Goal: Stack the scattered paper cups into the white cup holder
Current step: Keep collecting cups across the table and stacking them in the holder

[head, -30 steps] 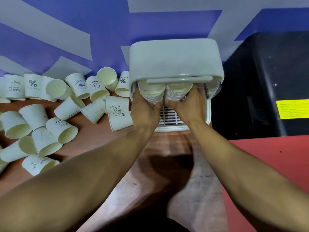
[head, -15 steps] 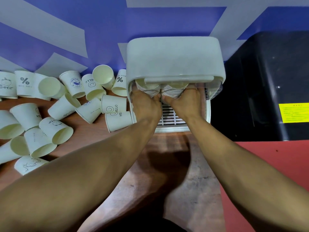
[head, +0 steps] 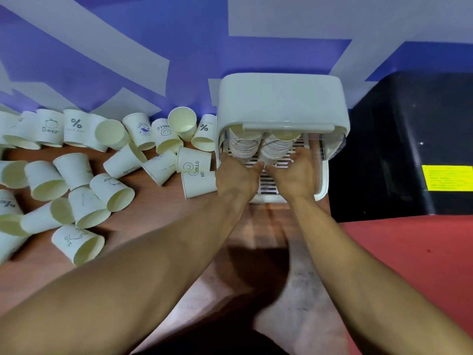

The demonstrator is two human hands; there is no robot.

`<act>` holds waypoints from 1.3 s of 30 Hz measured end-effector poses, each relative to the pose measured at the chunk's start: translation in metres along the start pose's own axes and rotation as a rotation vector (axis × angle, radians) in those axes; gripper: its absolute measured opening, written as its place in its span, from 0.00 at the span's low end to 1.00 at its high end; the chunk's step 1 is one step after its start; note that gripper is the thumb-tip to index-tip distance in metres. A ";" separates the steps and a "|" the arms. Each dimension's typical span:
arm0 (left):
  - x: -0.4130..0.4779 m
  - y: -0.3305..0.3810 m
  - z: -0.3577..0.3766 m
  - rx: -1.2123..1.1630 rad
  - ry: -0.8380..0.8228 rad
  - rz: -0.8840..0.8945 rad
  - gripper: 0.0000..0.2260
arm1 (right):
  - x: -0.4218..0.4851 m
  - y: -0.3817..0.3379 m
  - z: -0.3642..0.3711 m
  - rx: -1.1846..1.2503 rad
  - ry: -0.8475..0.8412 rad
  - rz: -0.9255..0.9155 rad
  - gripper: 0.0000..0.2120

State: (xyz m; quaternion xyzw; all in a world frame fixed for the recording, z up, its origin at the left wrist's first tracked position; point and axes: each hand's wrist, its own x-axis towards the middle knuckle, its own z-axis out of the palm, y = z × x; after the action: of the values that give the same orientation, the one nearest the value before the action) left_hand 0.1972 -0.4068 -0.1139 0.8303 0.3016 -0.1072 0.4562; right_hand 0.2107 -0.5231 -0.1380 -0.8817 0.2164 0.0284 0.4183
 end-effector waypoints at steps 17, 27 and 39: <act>-0.059 -0.126 -0.209 0.066 0.117 0.162 0.19 | -0.179 -0.094 0.076 -0.138 -0.374 -0.457 0.20; -0.064 -0.263 -0.312 0.089 0.178 0.011 0.15 | -0.256 -0.145 0.169 -0.272 -0.638 -0.448 0.15; -0.012 -0.350 -0.387 0.364 0.209 0.080 0.15 | -0.319 -0.141 0.265 -0.143 -0.592 0.048 0.16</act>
State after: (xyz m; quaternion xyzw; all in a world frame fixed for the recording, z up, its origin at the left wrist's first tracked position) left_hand -0.0591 0.0476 -0.1340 0.9170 0.2899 -0.0549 0.2685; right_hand 0.0144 -0.1320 -0.1332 -0.8570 0.1032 0.3092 0.3992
